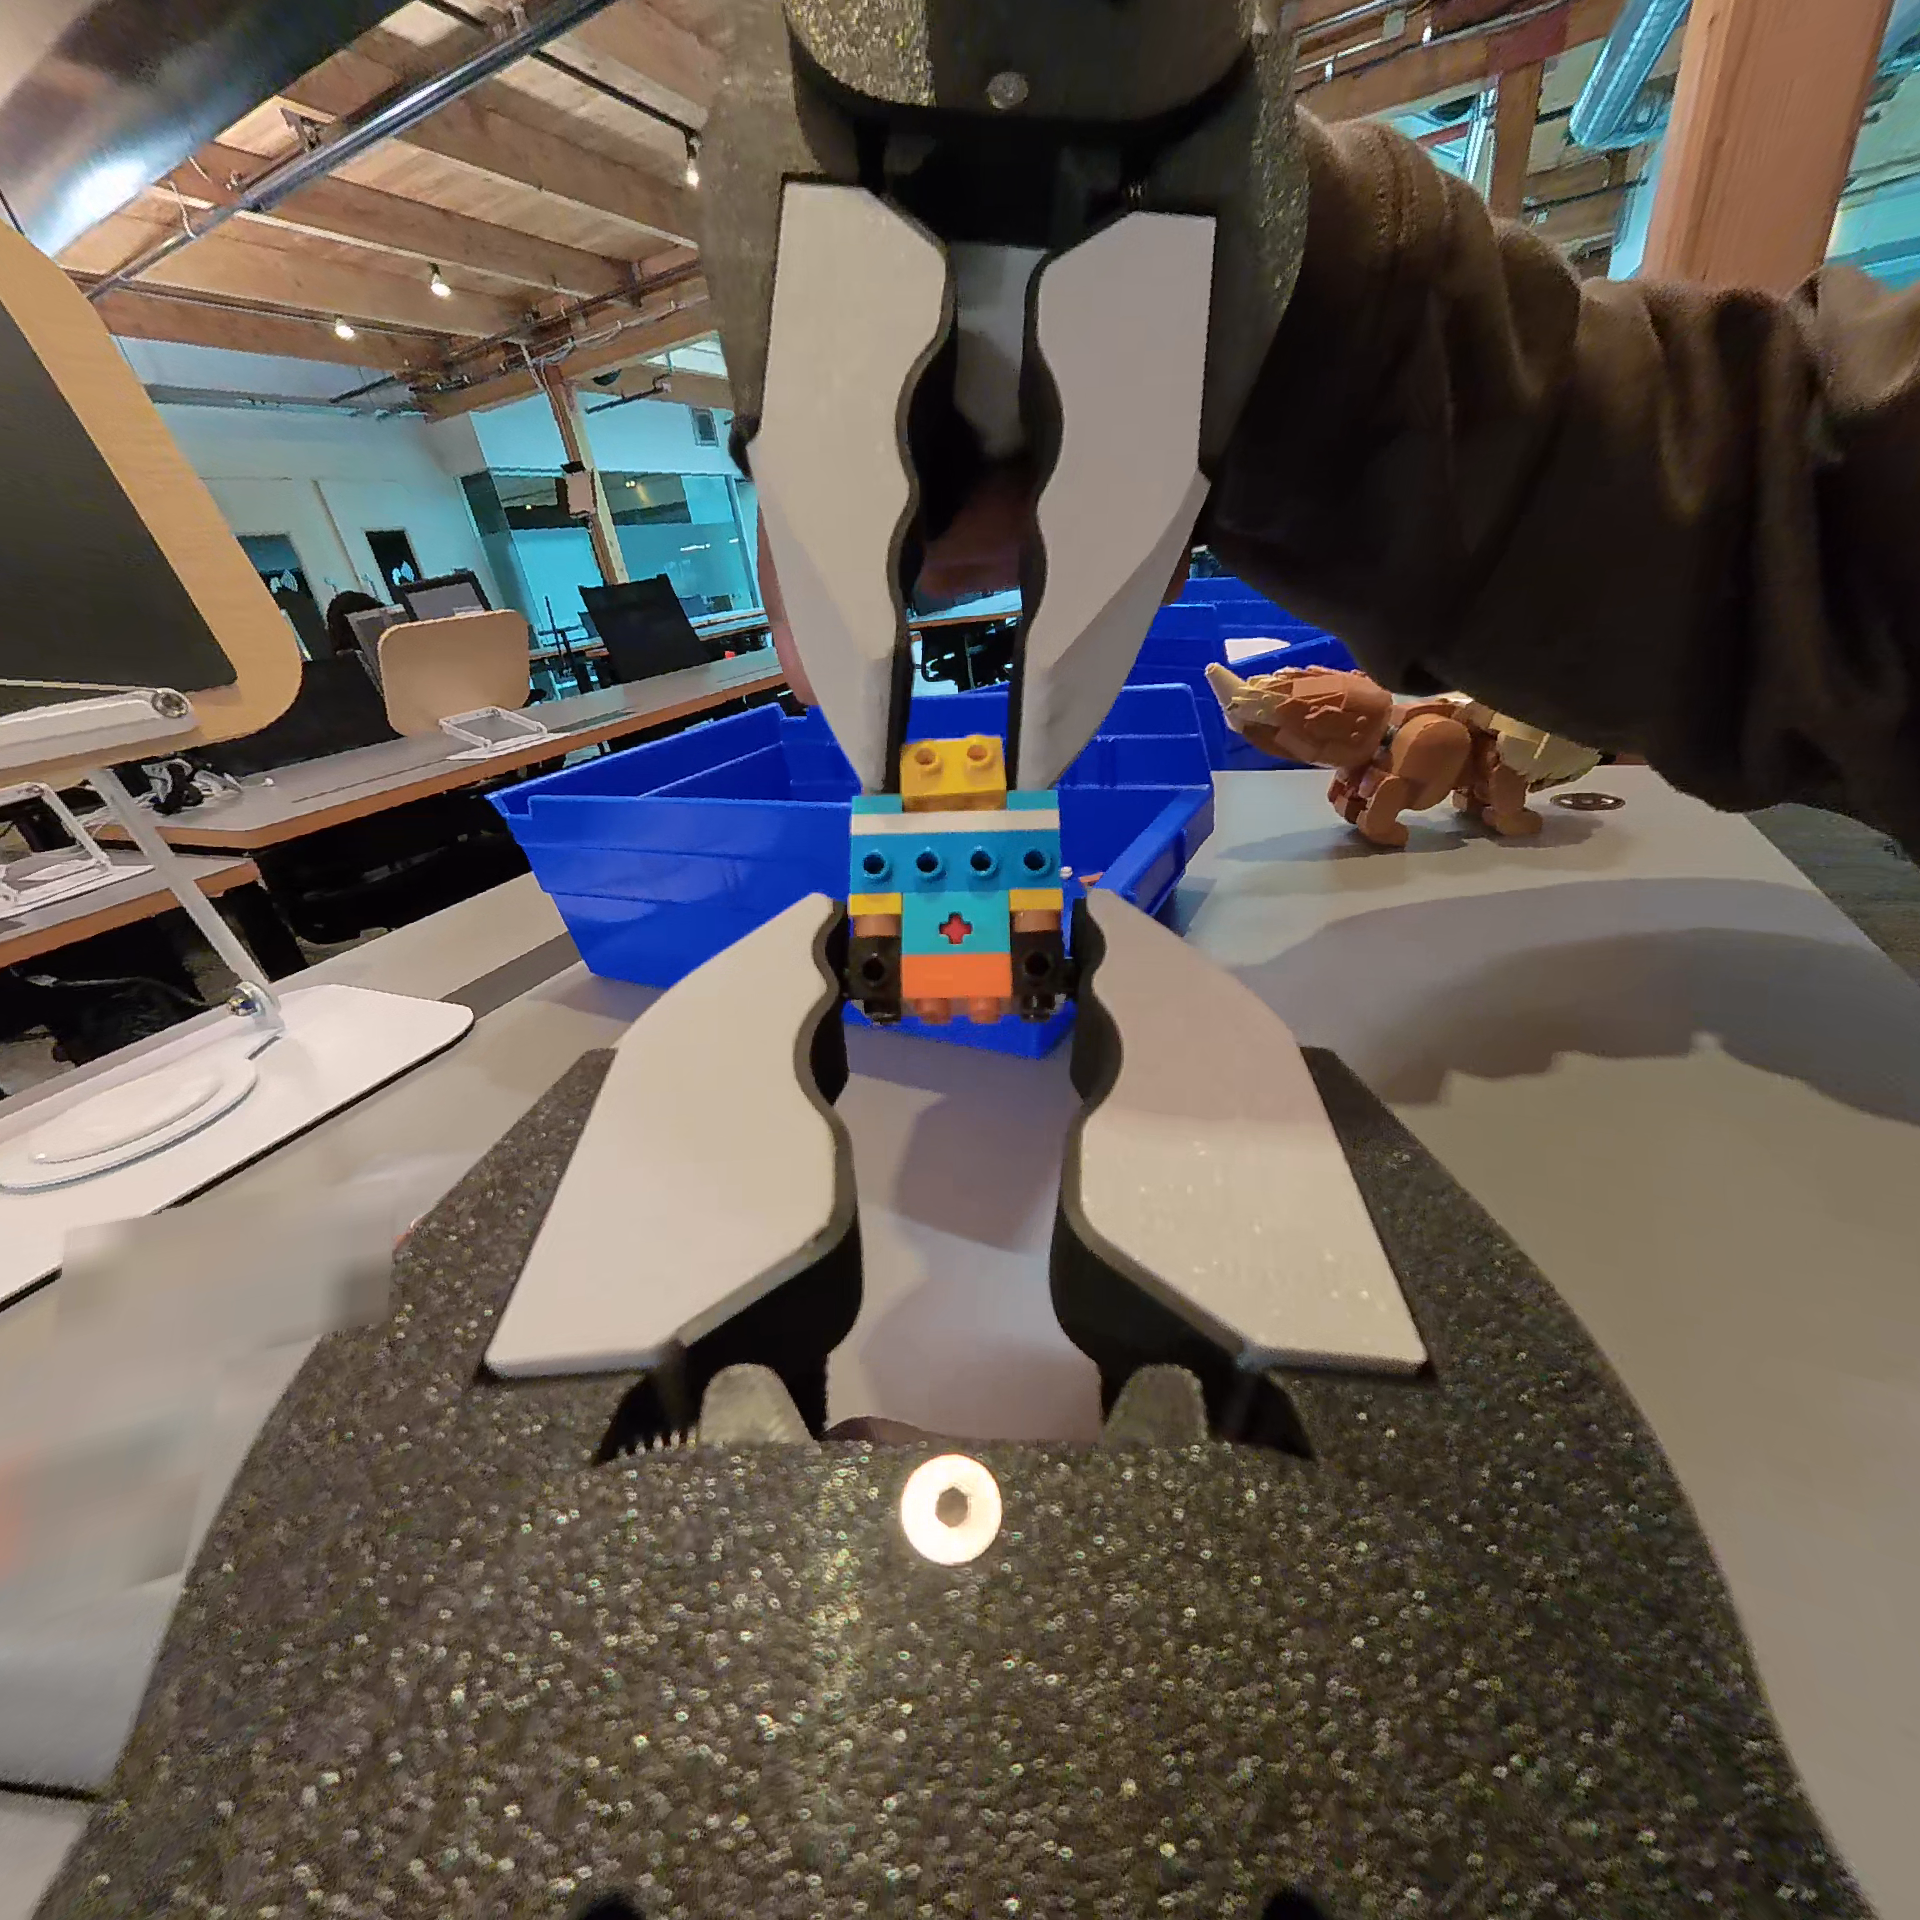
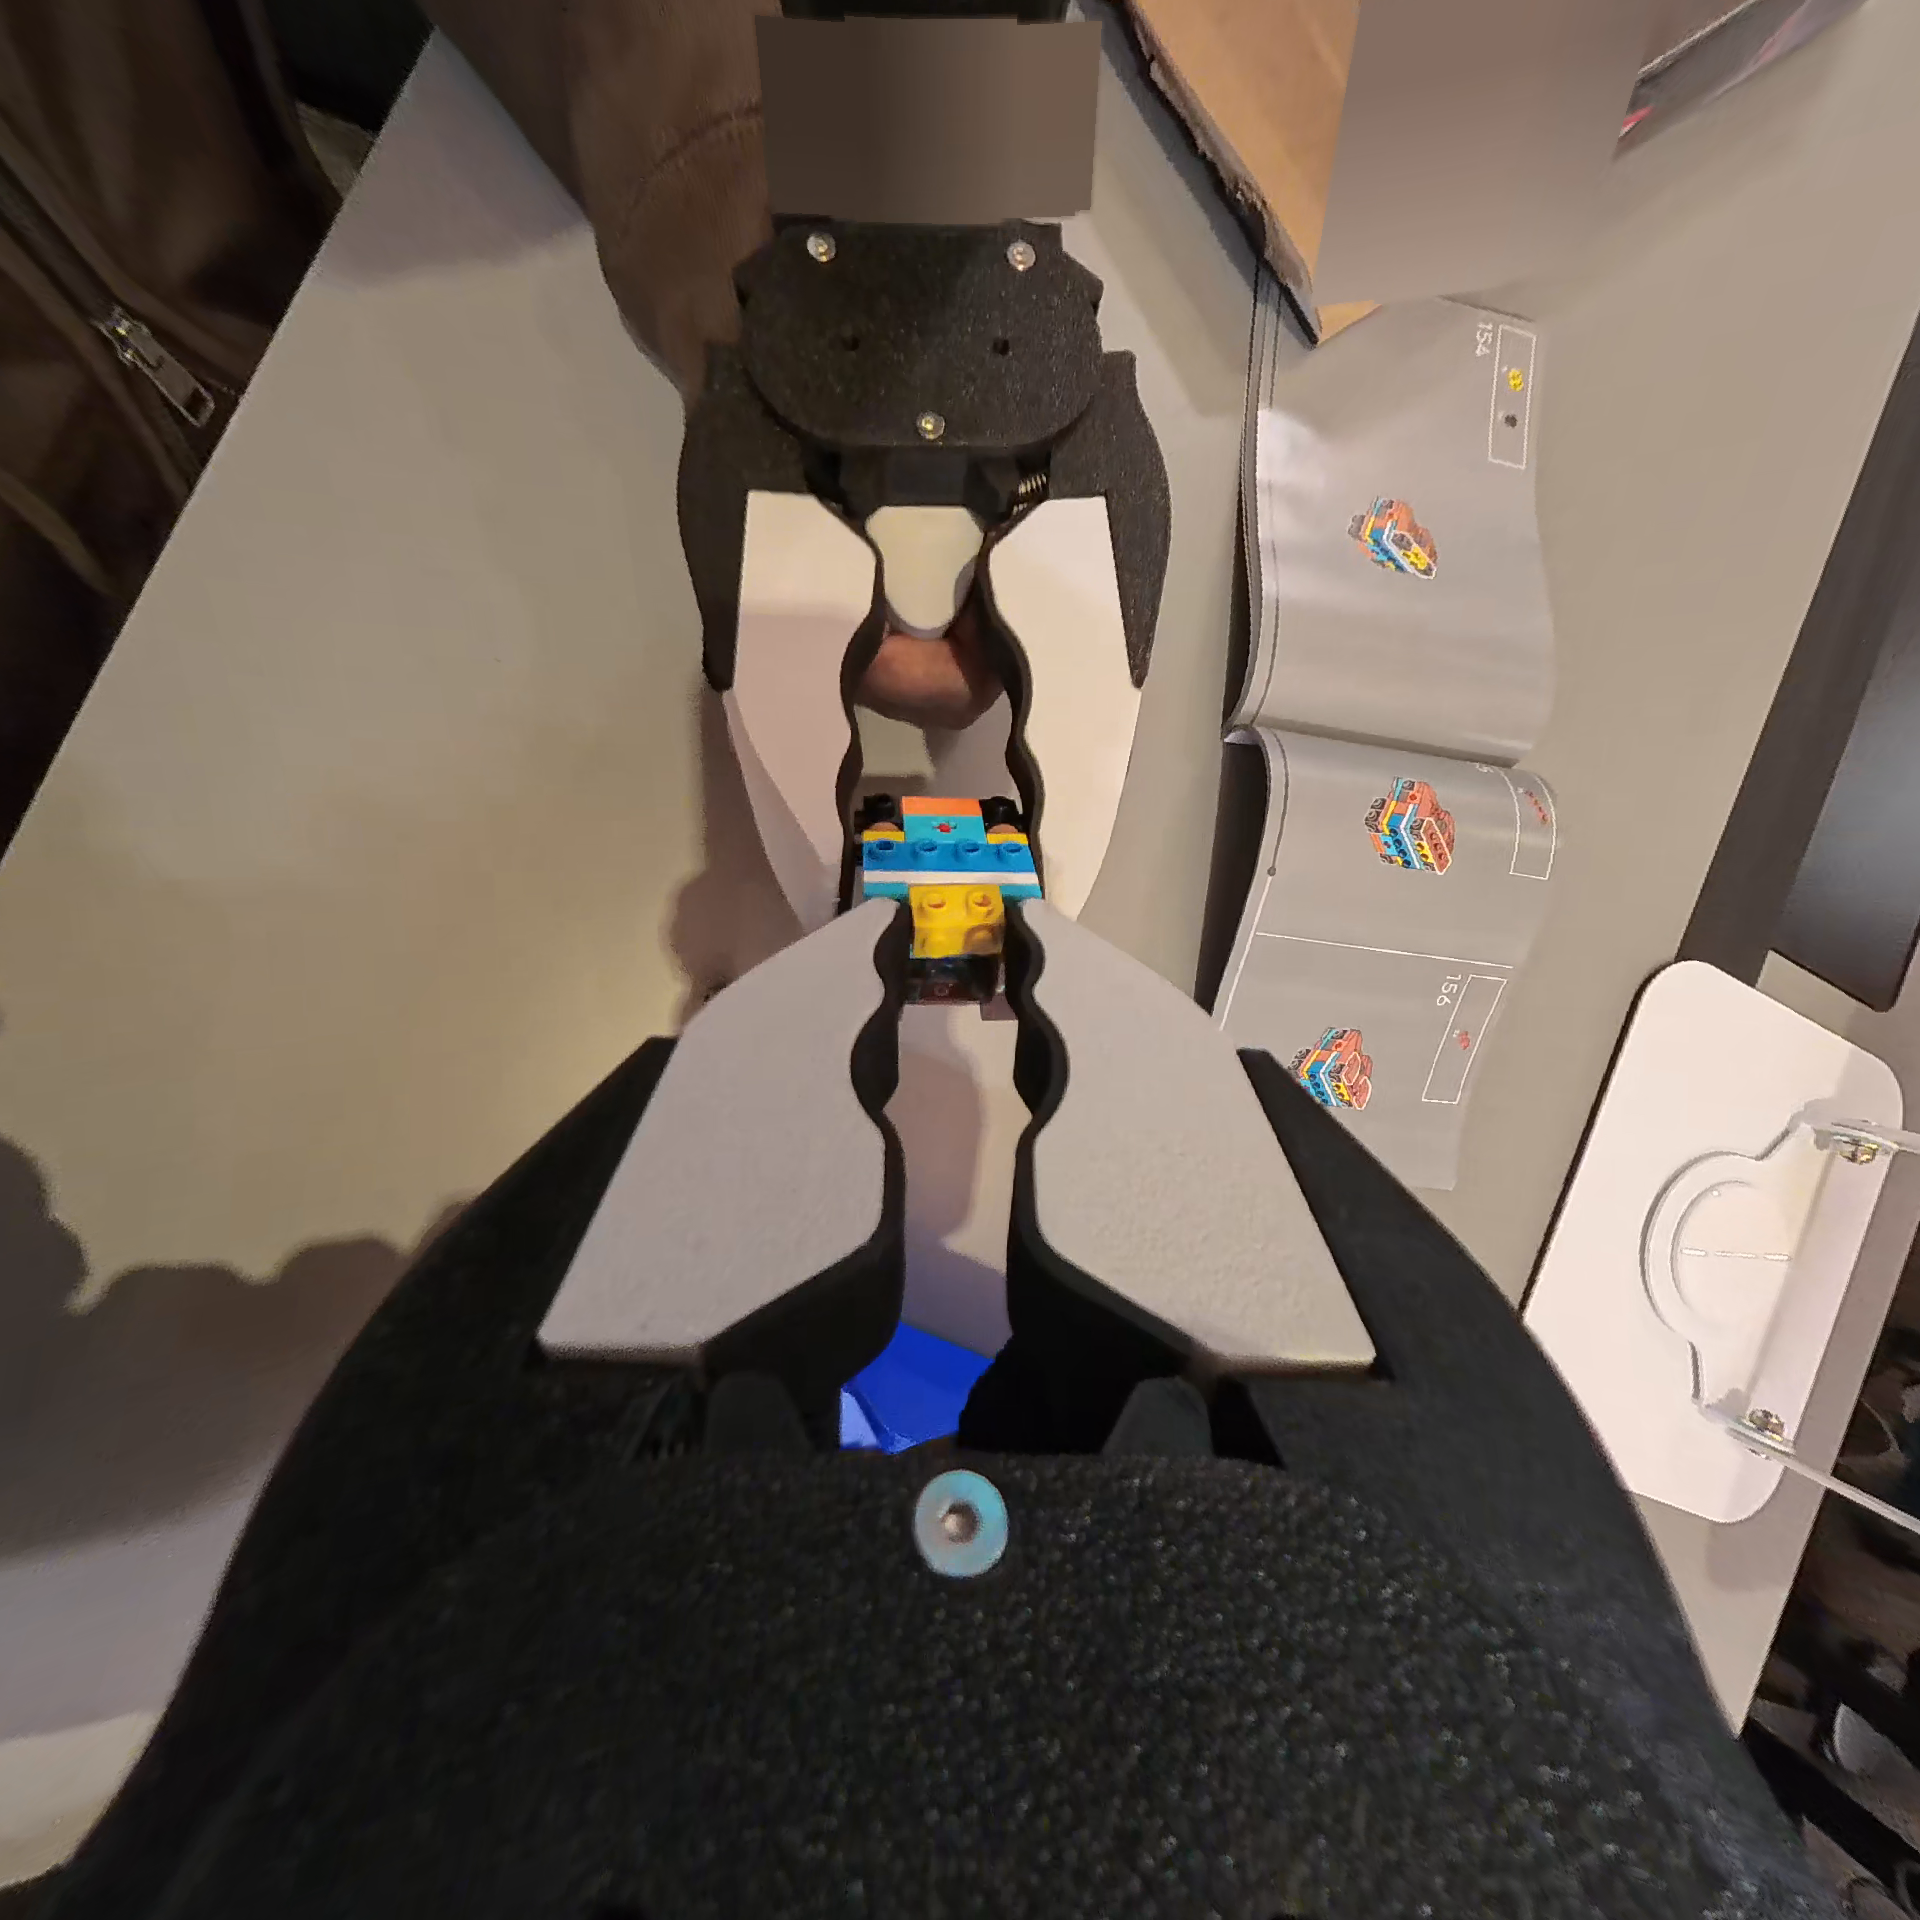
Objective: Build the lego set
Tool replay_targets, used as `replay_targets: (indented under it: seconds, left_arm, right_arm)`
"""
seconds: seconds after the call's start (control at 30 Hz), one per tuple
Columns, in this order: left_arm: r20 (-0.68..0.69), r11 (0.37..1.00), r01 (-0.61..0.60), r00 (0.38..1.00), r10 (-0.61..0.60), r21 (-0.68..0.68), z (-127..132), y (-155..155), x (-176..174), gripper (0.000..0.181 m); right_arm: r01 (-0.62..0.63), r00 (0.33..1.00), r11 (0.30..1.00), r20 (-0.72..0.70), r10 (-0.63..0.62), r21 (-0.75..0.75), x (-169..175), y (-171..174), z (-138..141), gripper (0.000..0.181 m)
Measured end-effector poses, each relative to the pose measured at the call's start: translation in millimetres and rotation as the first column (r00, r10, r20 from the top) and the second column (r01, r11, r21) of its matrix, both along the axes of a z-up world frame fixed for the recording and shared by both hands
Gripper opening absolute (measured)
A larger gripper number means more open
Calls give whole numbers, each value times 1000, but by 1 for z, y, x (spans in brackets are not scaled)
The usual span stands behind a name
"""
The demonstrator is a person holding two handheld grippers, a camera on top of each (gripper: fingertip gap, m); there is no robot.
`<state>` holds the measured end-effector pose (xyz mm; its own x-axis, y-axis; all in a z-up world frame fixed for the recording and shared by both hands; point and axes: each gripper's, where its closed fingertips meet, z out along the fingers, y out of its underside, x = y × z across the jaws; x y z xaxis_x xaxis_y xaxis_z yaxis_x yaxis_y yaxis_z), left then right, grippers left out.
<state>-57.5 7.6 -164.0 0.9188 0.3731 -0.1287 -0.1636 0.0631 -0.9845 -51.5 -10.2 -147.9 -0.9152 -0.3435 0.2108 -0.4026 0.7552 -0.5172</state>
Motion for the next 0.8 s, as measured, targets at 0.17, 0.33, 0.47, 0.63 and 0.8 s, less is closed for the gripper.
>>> replay_targets:
  seconds: [0.17,0.33,0.47,0.63,0.8]
  left_arm:
    - [-18,1000,10,1000,-10,13,3,0,4,40]
    - [-18,1000,15,1000,-14,28,6,-1,5,40]
    - [-14,999,12,1000,-12,37,7,-2,4,40]
    - [-11,998,18,1000,-18,55,9,-4,6,40]
    - [-12,996,38,999,-37,80,13,-4,9,40]
  right_arm:
    - [-6,1000,1000,8,6,-13,4,0,3,17]
    - [-9,1000,1000,5,9,-15,5,-1,5,17]
    - [-7,1000,1000,2,7,-23,5,-2,6,16]
    - [-3,1000,999,11,3,-47,6,-4,9,16]
    - [2,1000,998,28,0,-69,9,-5,12,16]
